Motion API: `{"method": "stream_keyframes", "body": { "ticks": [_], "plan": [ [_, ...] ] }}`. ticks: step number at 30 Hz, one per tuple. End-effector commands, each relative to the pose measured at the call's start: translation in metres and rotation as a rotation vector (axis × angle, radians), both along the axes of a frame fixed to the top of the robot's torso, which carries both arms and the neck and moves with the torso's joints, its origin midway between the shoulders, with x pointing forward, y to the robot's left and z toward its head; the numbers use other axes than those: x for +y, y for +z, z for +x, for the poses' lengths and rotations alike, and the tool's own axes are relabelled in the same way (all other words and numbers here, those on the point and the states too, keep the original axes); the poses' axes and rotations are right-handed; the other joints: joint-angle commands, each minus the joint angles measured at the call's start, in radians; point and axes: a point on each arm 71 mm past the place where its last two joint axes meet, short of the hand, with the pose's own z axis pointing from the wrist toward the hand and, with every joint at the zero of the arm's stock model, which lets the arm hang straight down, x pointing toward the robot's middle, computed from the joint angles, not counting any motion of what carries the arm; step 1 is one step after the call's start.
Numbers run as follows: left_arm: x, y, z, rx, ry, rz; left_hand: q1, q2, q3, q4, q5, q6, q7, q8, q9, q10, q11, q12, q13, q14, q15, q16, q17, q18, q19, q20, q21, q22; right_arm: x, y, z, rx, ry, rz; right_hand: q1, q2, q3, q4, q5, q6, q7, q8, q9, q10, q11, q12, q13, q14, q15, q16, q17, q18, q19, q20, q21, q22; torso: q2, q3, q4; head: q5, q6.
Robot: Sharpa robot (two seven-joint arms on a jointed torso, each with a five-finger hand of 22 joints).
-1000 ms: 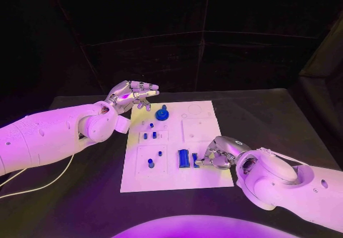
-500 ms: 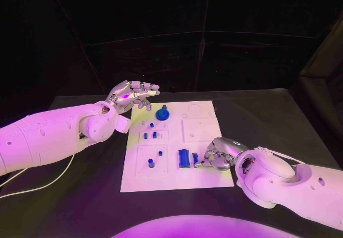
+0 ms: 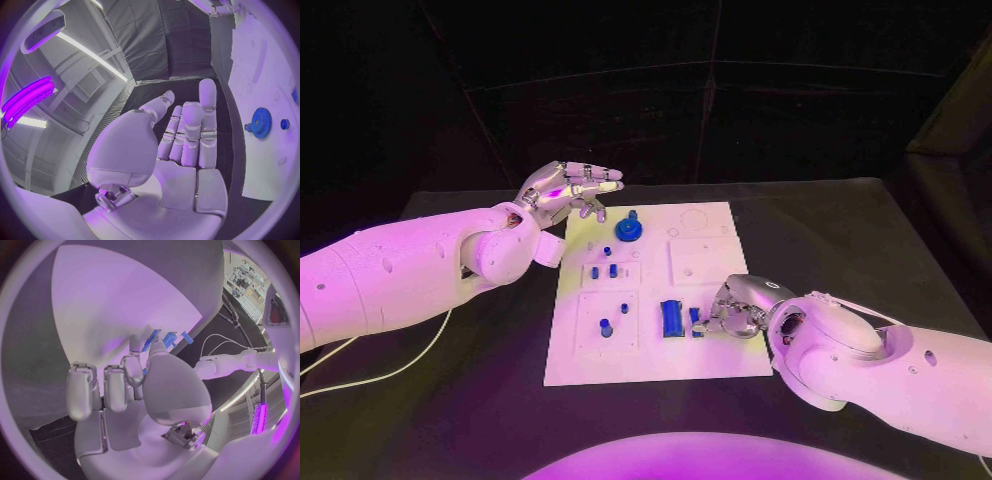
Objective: Assemble the parts on the task board
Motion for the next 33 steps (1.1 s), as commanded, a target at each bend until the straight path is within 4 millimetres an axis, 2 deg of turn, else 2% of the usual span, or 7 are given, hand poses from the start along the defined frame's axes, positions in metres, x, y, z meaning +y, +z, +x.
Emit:
{"method": "stream_keyframes", "body": {
  "ticks": [1,12,17,18,23,28,33],
  "plan": [
    [-0.001,0.001,0.000,-0.001,-0.009,-0.009,0.002,0.007,-0.007,0.002,0.002,-0.008,0.001,0.007,0.001,-0.007,0.003,0.003,0.001,-0.003,0.000,0.006,-0.001,0.006,0.001,0.008,-0.003,-0.001,0.001,0.000,-0.001,0.003,0.006,0.000,0.011,-0.002,-0.003,-0.006,0.003,-0.007,-0.001,0.001,0.000,0.000,0.004,0.001,-0.002,0.061,-0.003,-0.006,0.031,-0.013,0.016,-0.004,-0.004,0.155,-0.001,0.0003,-0.0017,0.002,-0.001],
    [0.000,0.001,0.000,-0.004,-0.004,-0.009,0.003,0.009,-0.008,0.001,0.002,-0.010,0.001,0.008,0.001,-0.009,0.003,0.005,0.001,-0.005,0.000,0.005,-0.006,0.006,0.001,0.008,-0.004,-0.002,-0.008,0.013,-0.003,-0.037,0.013,0.292,0.009,-0.025,-0.039,0.008,0.015,-0.115,0.038,-0.053,-0.020,-0.091,0.038,-0.193,-0.130,0.038,0.022,-0.075,-0.066,0.013,-0.063,0.014,-0.087,0.060,-0.005,-0.0018,-0.0017,0.000,0.011],
    [0.001,0.002,0.001,-0.012,0.004,-0.013,0.001,0.009,-0.010,0.002,0.002,-0.010,0.001,0.011,0.002,-0.009,0.004,0.008,0.002,-0.011,0.001,0.000,-0.018,0.006,0.000,0.009,-0.005,-0.002,-0.020,0.021,0.015,0.006,-0.026,0.588,0.119,0.013,-0.011,-0.033,0.064,-0.180,0.069,-0.087,-0.038,-0.257,0.065,-0.522,-0.366,-0.052,0.045,-0.328,-0.372,0.078,-0.254,0.036,-0.316,-0.181,-0.013,-0.0049,-0.0005,-0.005,0.026],
    [0.002,0.002,0.002,-0.011,0.010,-0.021,-0.003,0.009,-0.015,0.003,0.002,-0.010,0.000,0.015,0.002,-0.009,0.003,0.013,0.002,-0.023,0.001,-0.010,-0.038,0.006,-0.005,0.009,-0.009,-0.005,-0.025,0.025,0.024,0.032,-0.058,0.714,0.179,0.044,0.013,-0.054,0.072,-0.196,0.085,-0.097,-0.045,-0.309,0.076,-0.602,-0.433,-0.148,0.059,-0.567,-0.620,0.125,-0.416,0.045,-0.530,-0.390,-0.017,-0.0065,0.0005,-0.006,0.028],
    [0.004,0.000,0.007,-0.005,0.042,-0.048,-0.012,0.013,-0.037,0.007,0.003,-0.006,-0.007,0.037,0.004,-0.007,0.000,0.038,0.003,-0.095,0.001,-0.065,-0.115,0.006,-0.048,0.012,-0.043,-0.023,-0.041,0.033,0.057,0.041,-0.133,0.960,0.283,0.067,0.041,-0.077,0.057,-0.229,0.131,-0.141,-0.084,-0.389,0.137,-0.851,-0.692,-0.286,0.117,-0.903,-0.813,0.130,-0.550,0.100,-0.811,-0.593,-0.036,-0.0136,0.0029,-0.011,0.050],
    [0.010,-0.004,0.014,-0.002,0.096,-0.077,-0.011,0.027,-0.048,0.007,0.004,0.018,-0.017,0.063,0.001,0.012,-0.005,0.045,-0.005,-0.220,0.009,-0.287,-0.228,0.004,-0.186,0.020,-0.167,-0.098,-0.054,0.038,0.089,0.010,-0.176,1.080,0.301,0.058,0.027,-0.086,0.049,-0.219,0.157,-0.196,-0.134,-0.412,0.173,-0.994,-0.902,-0.448,0.196,-1.180,-0.990,0.121,-0.646,0.165,-1.047,-0.760,-0.050,-0.0177,0.0021,-0.010,0.069],
    [0.013,-0.008,0.023,-0.007,0.149,-0.098,-0.021,0.034,-0.039,0.011,0.004,0.024,-0.015,0.052,-0.003,0.025,0.012,-0.005,-0.007,-0.283,0.050,-0.575,-0.357,-0.004,-0.308,0.061,-0.315,-0.204,-0.061,0.037,0.117,-0.031,-0.191,1.126,0.277,0.063,0.010,-0.136,0.043,-0.193,0.162,-0.250,-0.189,-0.376,0.179,-1.057,-1.061,-0.415,0.209,-1.299,-1.119,0.138,-0.594,0.202,-1.186,-0.887,-0.059,-0.0173,-0.0007,-0.010,0.081]
  ]
}}
